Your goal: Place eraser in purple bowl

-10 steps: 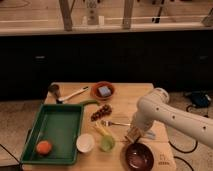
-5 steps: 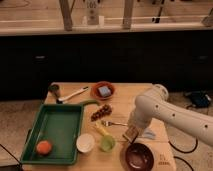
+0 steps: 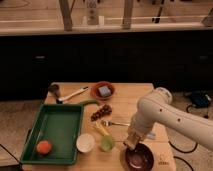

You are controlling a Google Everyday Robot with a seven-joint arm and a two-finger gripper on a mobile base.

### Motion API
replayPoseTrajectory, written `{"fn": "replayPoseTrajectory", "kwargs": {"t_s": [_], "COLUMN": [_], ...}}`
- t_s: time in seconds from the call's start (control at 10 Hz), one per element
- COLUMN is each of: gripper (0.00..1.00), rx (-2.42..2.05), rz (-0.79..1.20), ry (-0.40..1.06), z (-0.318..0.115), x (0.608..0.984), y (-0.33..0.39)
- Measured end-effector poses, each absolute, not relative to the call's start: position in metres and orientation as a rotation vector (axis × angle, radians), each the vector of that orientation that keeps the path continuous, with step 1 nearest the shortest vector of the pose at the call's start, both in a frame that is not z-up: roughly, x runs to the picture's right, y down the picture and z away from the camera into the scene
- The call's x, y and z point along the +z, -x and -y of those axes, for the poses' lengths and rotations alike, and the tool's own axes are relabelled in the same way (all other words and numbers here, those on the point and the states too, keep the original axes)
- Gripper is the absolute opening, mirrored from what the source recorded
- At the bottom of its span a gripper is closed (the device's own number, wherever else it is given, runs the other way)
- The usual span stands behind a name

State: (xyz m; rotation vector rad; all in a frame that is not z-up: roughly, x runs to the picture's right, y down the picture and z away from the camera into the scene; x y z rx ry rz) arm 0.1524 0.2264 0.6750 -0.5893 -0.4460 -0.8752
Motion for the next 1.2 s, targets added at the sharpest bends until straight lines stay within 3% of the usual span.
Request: {"fn": "replayPoseTrajectory", "kwargs": {"t_s": [0.5,0.8,1.2], "gripper": [0.02,0.28,0.71], "rx": [-0.918,-0.936,-0.939], "rz": [0.483,0.496,0.498], "ry": [0.624,0.648,0.668], "z": [-0.253,-0.265,-0.278], "x": [0.652,0.649,0.652], "y": [-0.162,-0.166,-0.173]}}
